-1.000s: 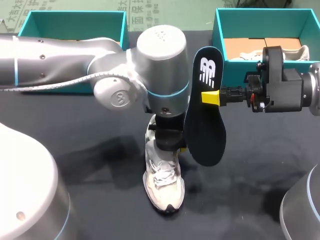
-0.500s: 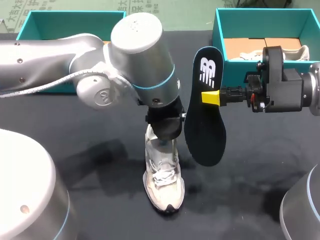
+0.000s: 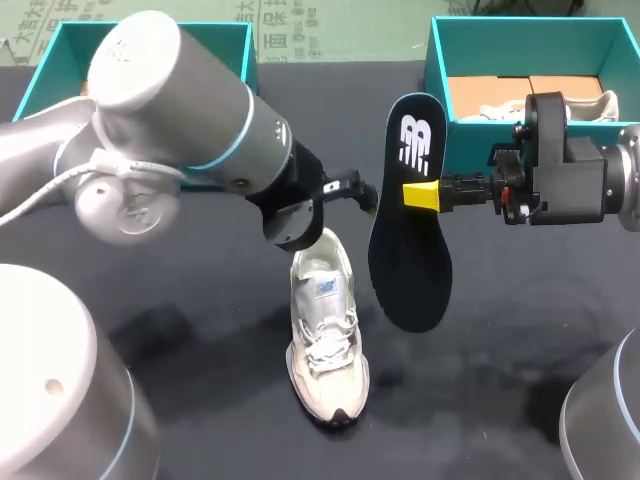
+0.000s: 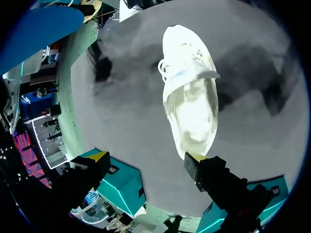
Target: Take the shoe out of the shoebox, open the shoe tongue, remove and reinsert the insole, then place the shoe into the shoebox
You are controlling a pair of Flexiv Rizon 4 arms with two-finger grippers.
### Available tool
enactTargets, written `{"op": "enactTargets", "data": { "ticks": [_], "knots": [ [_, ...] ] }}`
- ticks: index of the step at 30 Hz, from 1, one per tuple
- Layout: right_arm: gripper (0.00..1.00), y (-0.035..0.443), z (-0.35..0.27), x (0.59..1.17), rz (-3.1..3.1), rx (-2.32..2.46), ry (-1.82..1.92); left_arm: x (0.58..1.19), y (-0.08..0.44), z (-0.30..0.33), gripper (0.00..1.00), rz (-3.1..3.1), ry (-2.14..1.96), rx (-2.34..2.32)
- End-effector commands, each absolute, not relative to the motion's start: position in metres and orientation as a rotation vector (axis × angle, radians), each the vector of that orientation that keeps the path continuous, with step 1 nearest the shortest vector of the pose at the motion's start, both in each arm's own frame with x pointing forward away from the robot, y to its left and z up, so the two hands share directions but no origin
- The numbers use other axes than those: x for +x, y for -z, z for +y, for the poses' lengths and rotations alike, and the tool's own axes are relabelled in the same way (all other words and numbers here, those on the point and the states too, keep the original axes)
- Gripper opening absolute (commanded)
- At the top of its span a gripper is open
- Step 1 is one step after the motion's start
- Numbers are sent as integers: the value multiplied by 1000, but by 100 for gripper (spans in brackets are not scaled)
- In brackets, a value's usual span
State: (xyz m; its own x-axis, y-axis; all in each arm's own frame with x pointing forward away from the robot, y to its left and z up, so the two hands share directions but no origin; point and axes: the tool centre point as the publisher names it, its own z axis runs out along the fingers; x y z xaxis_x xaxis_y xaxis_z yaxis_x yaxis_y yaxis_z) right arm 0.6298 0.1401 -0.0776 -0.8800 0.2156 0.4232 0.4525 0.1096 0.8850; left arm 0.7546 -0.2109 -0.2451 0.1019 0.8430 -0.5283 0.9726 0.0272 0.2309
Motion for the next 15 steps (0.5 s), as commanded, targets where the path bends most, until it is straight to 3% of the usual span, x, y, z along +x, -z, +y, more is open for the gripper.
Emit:
{"op": "enactTargets", "data": {
  "ticks": [1, 6, 15],
  "knots": [
    [0, 79, 141, 628, -2192, -675, 1864, 749, 223, -189, 100, 1620, 510, 1748],
    [0, 79, 141, 628, -2192, -675, 1864, 751, 199, -194, 100, 1549, 719, 1720],
    [0, 79, 141, 628, -2192, -675, 1864, 751, 199, -194, 100, 1549, 719, 1720]
  ]
}}
